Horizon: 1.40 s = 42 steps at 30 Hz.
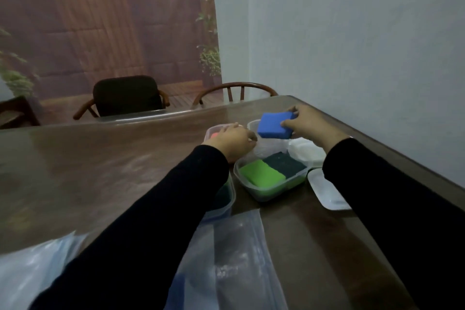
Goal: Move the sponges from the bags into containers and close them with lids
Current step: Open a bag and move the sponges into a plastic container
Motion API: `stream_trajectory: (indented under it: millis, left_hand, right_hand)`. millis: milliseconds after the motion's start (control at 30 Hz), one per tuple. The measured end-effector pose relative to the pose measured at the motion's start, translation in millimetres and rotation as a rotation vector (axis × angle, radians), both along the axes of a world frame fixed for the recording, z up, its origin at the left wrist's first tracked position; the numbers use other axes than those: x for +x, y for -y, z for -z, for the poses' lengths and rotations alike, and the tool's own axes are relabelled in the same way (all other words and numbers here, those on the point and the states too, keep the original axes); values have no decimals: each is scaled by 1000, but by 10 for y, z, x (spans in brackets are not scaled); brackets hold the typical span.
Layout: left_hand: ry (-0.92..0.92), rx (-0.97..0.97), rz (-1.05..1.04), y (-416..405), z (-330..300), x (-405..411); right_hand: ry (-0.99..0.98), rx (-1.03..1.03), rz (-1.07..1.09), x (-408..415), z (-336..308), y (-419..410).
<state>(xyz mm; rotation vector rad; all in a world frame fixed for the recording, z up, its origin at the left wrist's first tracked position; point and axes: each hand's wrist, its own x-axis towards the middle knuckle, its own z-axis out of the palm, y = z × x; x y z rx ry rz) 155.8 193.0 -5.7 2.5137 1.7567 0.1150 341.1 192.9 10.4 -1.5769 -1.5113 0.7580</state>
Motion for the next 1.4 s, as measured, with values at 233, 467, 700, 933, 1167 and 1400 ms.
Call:
stream_trajectory:
  millis: [233, 467, 700, 933, 1167, 1400]
  left_hand:
    - [12, 2, 61, -172, 52, -54]
    - [165, 5, -14, -190, 91, -70]
    - [34, -72, -3, -211, 136, -80]
    - [-11, -61, 26, -211, 217, -57]
    - [-27, -67, 11, -258, 242, -72]
    - [-6, -62, 11, -225, 239, -67]
  right_hand:
    - [244, -11, -117, 6, 42, -270]
    - [550, -68, -265, -43, 1, -341]
    - [769, -126, -296, -221, 25, -333]
    - [860, -156, -253, -405, 178, -391]
    - [828, -209, -324, -345, 112, -391]
    - [860, -250, -322, -399, 101, -361]
